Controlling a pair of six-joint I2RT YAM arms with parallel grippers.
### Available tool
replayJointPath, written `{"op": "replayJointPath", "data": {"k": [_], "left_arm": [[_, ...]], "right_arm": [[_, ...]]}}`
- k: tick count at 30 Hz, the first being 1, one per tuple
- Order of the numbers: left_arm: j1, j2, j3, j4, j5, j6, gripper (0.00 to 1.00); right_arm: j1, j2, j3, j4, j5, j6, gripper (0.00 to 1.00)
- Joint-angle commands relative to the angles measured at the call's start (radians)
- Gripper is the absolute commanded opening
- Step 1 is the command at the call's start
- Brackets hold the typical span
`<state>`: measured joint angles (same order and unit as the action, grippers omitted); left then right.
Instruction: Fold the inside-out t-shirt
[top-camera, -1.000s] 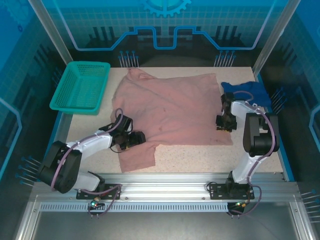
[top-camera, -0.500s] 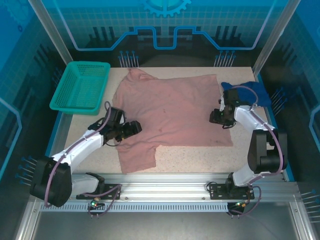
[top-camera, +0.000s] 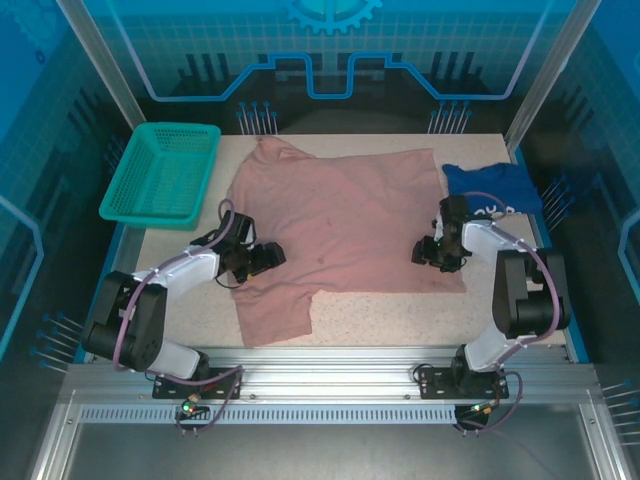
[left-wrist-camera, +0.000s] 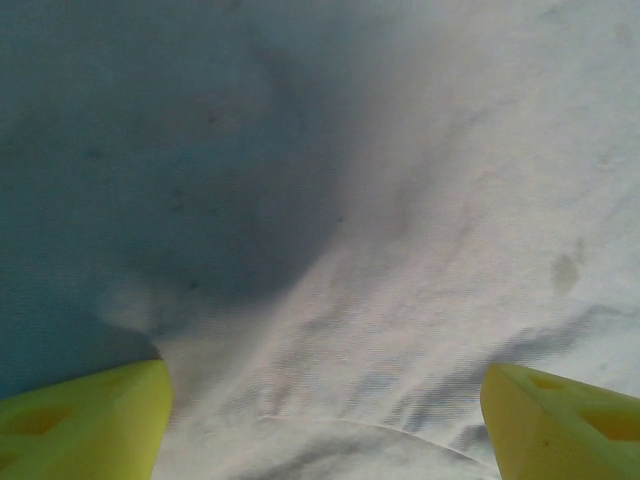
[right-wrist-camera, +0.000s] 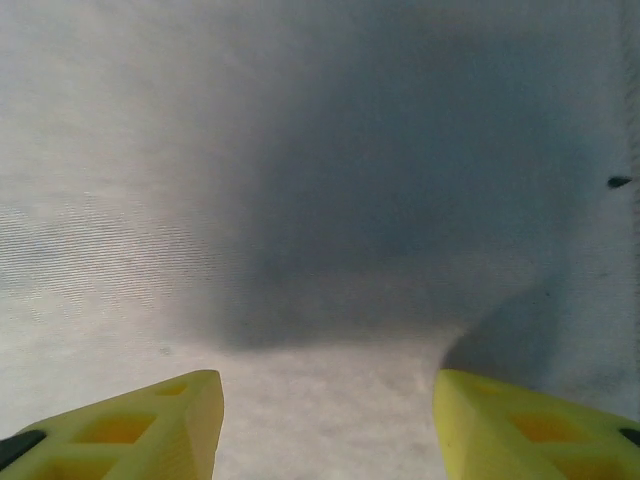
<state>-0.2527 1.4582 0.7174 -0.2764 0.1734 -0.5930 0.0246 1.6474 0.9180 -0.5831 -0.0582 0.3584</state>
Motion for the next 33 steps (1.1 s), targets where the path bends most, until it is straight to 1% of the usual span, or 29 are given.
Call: {"op": "replayJointPath", "data": {"k": [1,4,7,11,14,19,22,23,25,28,31,33], "left_arm": [[0.007,0.014,-0.041,0.014,-0.024,0.03,0.83],[0.007,-0.007,-0.063,0.008,-0.024,0.024,0.83],[0.007,-0.072,-0.066,-0.012,-0.046,0.034,0.84],[0.007,-0.186,-0.05,-0.036,-0.069,0.04,0.86],[0.005,-0.258,-0.059,-0.079,-0.052,0.028,0.86],[-0.005,-0.333,-0.113,-0.21,0.008,-0.004,0.85],[-0.022,-0.419,-0.123,-0.329,-0.019,-0.027,0.85],[-0.032,-0.453,-0.126,-0.365,-0.039,-0.042,0.84],[-0.079,-0.53,-0.143,-0.429,-0.102,-0.114,0.82],[-0.128,-0.594,-0.185,-0.51,-0.123,-0.222,0.77],[-0.247,-0.616,-0.193,-0.593,-0.206,-0.323,0.72],[-0.3,-0.609,-0.199,-0.631,-0.222,-0.372,0.69]], "right_arm": [[-0.023,0.035,0.017,-0.038,0.031,0.013,0.57],[-0.04,0.036,0.018,-0.046,0.037,0.01,0.57],[-0.045,-0.003,0.018,-0.049,0.03,0.009,0.57],[-0.039,-0.098,-0.003,-0.031,-0.038,-0.001,0.57],[-0.038,-0.166,-0.023,-0.039,-0.081,0.003,0.58],[-0.04,-0.238,-0.068,-0.078,-0.105,0.026,0.58],[-0.039,-0.287,-0.087,-0.111,-0.078,0.038,0.59],[-0.041,-0.3,-0.092,-0.117,-0.063,0.042,0.59],[-0.041,-0.322,-0.105,-0.124,-0.059,0.053,0.59],[-0.033,-0.337,-0.118,-0.102,-0.083,0.074,0.59],[-0.015,-0.326,-0.115,-0.071,-0.095,0.086,0.59],[-0.008,-0.305,-0.101,-0.066,-0.104,0.082,0.59]]}}
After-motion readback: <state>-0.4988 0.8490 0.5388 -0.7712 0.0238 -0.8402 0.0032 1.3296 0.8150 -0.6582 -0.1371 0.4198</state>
